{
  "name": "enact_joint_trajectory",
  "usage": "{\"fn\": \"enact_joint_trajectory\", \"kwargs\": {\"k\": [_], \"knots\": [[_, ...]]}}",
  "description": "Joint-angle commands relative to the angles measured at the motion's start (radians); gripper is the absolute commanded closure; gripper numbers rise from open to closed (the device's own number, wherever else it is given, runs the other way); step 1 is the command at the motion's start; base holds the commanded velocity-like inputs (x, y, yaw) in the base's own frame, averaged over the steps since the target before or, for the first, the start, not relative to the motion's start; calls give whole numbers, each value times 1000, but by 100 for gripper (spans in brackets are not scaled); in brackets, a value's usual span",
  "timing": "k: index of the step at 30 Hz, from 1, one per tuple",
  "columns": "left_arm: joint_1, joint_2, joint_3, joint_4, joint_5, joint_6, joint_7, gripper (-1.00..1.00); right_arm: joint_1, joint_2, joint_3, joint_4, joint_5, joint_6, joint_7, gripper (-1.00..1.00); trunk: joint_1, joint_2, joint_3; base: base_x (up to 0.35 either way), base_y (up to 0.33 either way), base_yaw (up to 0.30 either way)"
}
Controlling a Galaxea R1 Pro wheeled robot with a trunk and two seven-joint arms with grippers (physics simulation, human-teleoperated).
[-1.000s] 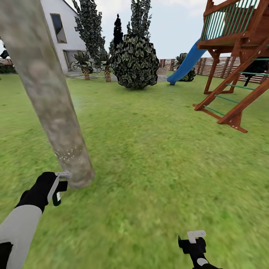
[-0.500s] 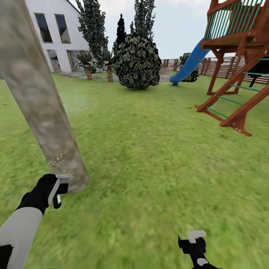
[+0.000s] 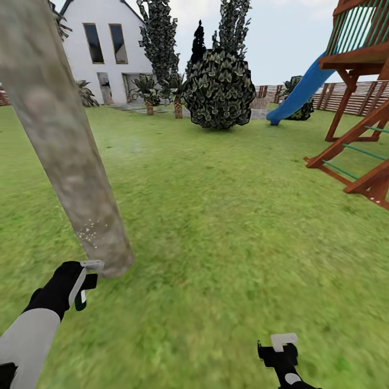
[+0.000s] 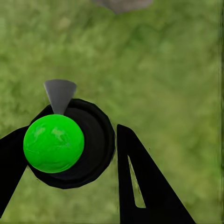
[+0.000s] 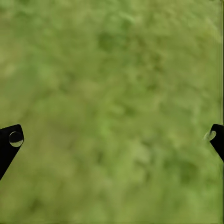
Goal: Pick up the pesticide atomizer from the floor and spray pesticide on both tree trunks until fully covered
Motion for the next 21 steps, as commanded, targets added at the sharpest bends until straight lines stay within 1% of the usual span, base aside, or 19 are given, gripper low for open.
{"fn": "enact_joint_trajectory", "kwargs": {"k": [1, 9, 11, 16, 21], "knots": [[-1, -1, 1, -1, -6, 5, -2, 100, 0, 0, 9, 0, -8, -2, -2, -100, 0, 0, -1, 229, -204, 8], [-1, -1, 3, -9, -6, 5, -1, 100, 0, 1, 9, 0, -8, -2, -2, -100, 0, 0, -1, 167, -236, 2], [-1, -1, 3, -10, -6, 5, -1, 100, 0, 1, 9, 0, -8, -2, -2, -100, 0, 0, -1, 110, -264, 105], [2, 5, 5, 1, -8, 3, -1, 100, 0, 1, 9, 0, -8, -2, -2, -100, 0, 0, -1, 101, -266, 251], [15, 6, 6, 2, -7, 2, -1, 100, 0, 1, 9, 0, -8, -2, -2, -100, 0, 0, -1, 93, -267, 276]]}}
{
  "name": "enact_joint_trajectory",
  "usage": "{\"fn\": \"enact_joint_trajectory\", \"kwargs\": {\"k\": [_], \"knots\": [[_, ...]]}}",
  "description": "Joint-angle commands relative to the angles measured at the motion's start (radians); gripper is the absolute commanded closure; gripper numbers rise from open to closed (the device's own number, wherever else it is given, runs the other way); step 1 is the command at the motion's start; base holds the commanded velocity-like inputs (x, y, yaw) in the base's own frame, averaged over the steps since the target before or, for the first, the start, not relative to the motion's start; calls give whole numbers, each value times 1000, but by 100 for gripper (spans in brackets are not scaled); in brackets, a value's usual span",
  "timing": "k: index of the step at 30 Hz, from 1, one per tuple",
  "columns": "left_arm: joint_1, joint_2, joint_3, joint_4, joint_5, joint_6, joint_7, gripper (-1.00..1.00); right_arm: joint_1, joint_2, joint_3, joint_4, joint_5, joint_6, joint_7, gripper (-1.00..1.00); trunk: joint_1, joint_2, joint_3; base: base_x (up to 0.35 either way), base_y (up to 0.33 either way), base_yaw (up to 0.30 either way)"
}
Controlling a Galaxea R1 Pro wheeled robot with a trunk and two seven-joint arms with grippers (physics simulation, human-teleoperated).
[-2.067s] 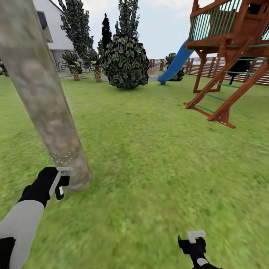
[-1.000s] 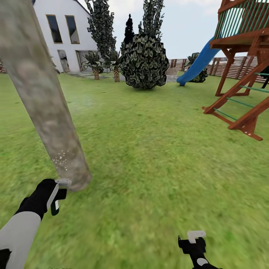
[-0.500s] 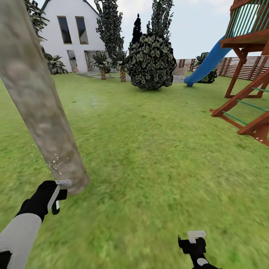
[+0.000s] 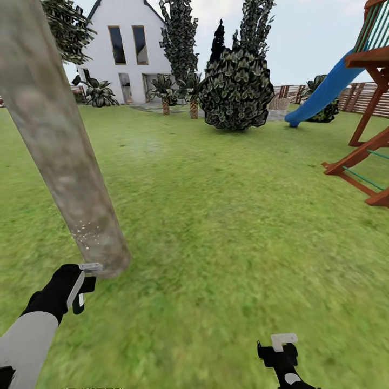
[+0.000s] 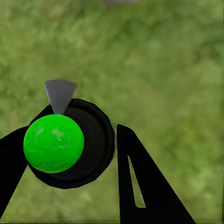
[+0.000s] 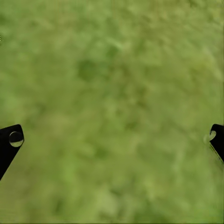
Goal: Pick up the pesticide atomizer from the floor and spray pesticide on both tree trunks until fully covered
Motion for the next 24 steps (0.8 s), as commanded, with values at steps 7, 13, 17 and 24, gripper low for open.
{"fn": "enact_joint_trajectory", "kwargs": {"k": [7, 13, 17, 24], "knots": [[-2, -7, -2, -3, -10, 13, -6, 100, 0, 0, 9, -1, -8, -1, -2, -100, 0, 0, -1, 94, -268, 276], [-21, -15, -6, -14, -5, 126, -10, 100, 0, 0, 9, -1, -8, -2, -2, -100, 0, 0, -1, 110, -268, 193], [-20, -17, -6, -13, -7, 135, -11, 100, 0, -1, 9, 0, -7, -2, -2, -100, 0, 0, -1, 118, -268, 10], [-16, -15, -6, -10, -11, 135, -9, 100, 0, -1, 9, -1, -7, -1, -2, -100, 0, 0, -1, 126, -268, 1]]}}
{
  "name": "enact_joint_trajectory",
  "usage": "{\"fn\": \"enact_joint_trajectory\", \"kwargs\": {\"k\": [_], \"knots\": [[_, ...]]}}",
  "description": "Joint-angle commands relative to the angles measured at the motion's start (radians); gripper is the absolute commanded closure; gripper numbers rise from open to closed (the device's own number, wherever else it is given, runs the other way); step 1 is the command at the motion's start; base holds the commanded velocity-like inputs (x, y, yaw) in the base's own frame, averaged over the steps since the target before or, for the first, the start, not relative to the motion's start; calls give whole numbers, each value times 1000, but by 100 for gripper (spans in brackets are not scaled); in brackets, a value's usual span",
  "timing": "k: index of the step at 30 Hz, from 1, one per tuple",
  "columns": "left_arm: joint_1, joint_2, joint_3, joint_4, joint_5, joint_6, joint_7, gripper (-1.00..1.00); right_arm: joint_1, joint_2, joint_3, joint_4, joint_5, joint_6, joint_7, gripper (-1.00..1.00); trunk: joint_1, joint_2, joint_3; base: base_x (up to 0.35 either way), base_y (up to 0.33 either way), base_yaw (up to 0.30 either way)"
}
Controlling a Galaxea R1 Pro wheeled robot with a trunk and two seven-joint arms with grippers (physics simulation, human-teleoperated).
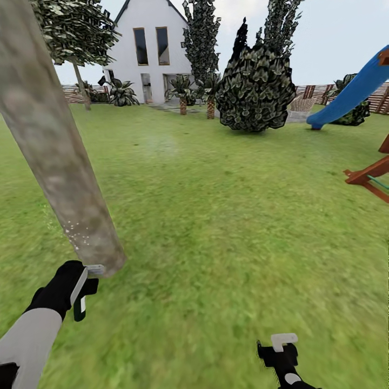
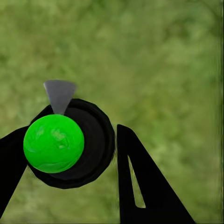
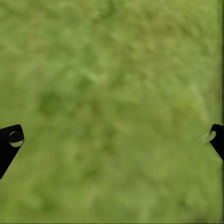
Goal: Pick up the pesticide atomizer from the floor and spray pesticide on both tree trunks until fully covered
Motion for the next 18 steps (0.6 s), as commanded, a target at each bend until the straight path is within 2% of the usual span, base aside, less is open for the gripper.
{"fn": "enact_joint_trajectory", "kwargs": {"k": [1, 13, 18], "knots": [[0, -1, 2, -1, -6, 5, -2, 100, 0, 0, 9, 0, -8, -2, -2, -100, 0, 0, -1, 153, -267, 67], [10, 0, 6, 2, -6, -2, 3, 100, 0, 1, 9, 0, -8, -2, -2, -100, 0, 0, -1, 261, -220, 263], [12, 3, 7, 5, 1, -7, 3, 100, 0, 1, 9, 0, -10, -2, -2, -100, 0, 0, -1, 276, -212, 75]]}}
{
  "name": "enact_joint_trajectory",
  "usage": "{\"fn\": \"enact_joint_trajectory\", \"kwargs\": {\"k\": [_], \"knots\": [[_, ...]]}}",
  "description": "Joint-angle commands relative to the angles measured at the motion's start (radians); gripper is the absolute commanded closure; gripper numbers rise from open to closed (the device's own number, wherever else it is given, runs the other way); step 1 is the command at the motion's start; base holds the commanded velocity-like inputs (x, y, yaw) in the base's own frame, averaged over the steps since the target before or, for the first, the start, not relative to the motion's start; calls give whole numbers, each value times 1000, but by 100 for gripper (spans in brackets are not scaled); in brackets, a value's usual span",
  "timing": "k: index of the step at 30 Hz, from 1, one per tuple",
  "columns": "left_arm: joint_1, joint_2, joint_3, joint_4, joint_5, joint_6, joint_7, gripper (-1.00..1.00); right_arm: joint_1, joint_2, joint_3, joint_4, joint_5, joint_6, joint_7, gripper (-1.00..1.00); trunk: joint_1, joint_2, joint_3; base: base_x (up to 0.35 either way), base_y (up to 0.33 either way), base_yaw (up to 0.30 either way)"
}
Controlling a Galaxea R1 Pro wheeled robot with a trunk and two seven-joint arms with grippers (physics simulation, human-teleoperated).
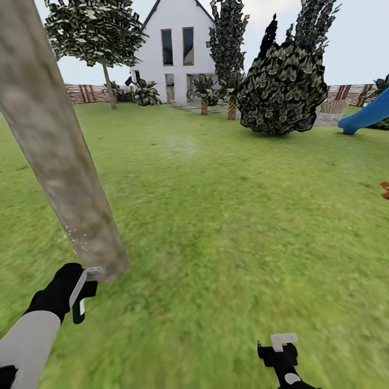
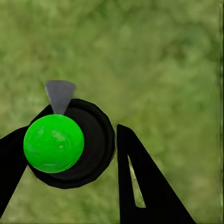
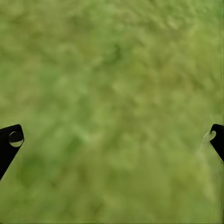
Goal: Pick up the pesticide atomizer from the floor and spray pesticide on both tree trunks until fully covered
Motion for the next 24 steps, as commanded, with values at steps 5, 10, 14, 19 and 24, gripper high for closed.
{"fn": "enact_joint_trajectory", "kwargs": {"k": [5, 10, 14, 19, 24], "knots": [[0, -2, 2, 4, -3, 5, -2, 100, 0, 0, 9, 0, -8, -2, -2, -100, 0, 0, -1, 275, -205, 0], [-1, 0, 3, 87, -4, -16, -4, 100, 0, 0, 9, 0, -8, -2, -2, -100, 0, 0, -1, 190, -117, 90], [-1, 0, 3, 93, -4, -22, -4, 100, 0, 0, 9, 0, -8, -2, -2, -100, 0, 0, -1, 19, -7, 263], [-2, -1, 9, 78, -3, -23, -2, 100, 0, 0, 9, 0, -8, -2, -2, -100, 0, 0, -1, 221, -111, 56], [-2, 0, 5, 72, -3, -31, -1, 100, 0, -2, 9, 0, -7, -1, -3, -100, 0, 0, -1, 269, -153, 1]]}}
